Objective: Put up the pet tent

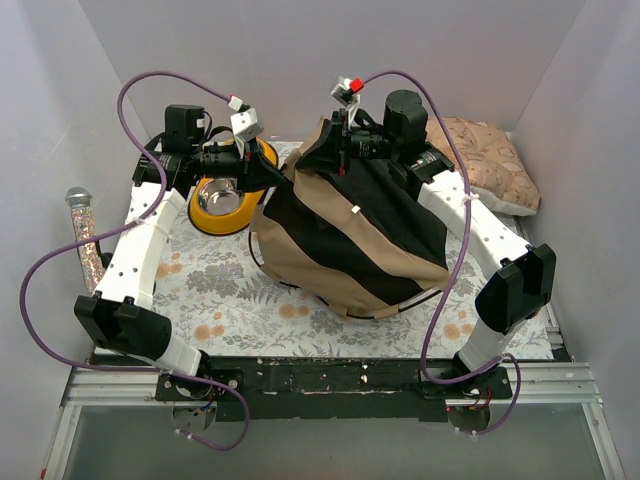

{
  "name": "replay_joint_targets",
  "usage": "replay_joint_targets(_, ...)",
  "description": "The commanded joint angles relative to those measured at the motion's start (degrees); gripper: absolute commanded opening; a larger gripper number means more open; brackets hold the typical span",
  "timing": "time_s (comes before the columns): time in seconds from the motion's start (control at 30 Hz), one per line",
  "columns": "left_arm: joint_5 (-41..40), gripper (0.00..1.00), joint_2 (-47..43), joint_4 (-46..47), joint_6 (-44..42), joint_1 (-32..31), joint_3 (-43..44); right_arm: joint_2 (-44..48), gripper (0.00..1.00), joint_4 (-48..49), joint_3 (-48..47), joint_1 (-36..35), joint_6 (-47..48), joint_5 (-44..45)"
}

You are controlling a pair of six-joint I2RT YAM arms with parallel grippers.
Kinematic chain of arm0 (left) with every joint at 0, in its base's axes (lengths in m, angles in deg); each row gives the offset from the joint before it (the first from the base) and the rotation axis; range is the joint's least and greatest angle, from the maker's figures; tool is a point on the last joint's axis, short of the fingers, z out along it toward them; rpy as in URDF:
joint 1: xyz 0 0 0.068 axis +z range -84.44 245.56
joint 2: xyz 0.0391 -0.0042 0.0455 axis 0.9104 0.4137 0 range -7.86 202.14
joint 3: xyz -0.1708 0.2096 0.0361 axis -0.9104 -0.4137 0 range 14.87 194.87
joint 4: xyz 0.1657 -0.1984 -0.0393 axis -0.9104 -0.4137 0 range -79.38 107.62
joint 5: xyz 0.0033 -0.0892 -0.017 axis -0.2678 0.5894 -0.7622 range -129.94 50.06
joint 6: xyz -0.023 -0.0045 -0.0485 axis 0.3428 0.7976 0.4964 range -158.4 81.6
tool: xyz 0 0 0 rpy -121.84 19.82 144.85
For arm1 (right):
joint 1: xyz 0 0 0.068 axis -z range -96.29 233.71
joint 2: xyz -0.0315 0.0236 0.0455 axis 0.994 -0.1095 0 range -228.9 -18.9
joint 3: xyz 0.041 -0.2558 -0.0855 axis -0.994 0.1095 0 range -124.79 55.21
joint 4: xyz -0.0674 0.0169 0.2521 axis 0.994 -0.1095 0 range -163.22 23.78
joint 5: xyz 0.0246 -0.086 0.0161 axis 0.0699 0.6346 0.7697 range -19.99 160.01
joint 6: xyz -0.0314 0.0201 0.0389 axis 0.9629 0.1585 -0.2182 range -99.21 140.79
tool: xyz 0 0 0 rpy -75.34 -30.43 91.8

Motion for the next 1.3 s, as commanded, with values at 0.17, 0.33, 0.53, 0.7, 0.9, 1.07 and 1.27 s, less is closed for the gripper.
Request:
replay_joint_targets(0.17, -6.57, 0.00, 3.52, -14.78, -0.71, -0.42, -2.48, 3.10, 0.01, -3.88, -7.63, 0.09, 12.69, -1.78)
replay_joint_targets(0.33, -6.13, 0.00, 2.91, -15.22, -1.85, -0.60, -2.66, 1.87, 0.01, -10.75, -9.47, -0.53, 16.57, -0.20)
replay_joint_targets(0.53, -4.11, 0.00, 2.20, -15.83, -3.17, -0.77, -2.22, -0.50, 0.01, -16.72, -12.81, -1.50, 19.73, 1.56)
replay_joint_targets(0.7, -3.32, 0.00, 1.76, -16.27, -4.22, -0.95, -1.69, -1.82, 0.01, -18.31, -14.48, -2.20, 20.61, 2.26)
replay_joint_targets(0.9, -3.23, 0.00, 1.59, -14.96, -2.47, -0.95, -1.43, -2.18, 0.01, -20.94, -14.84, -2.82, 23.25, 1.73)
replay_joint_targets(1.07, -3.40, 0.00, 1.76, -13.02, -0.54, -1.04, -0.73, -2.00, 0.01, -26.65, -14.75, -4.40, 30.10, 1.56)
replay_joint_targets(1.27, -2.96, 0.00, 1.94, -13.02, -0.71, -1.04, -0.11, -2.70, 0.01, -33.25, -15.63, -5.98, 35.82, 3.22)
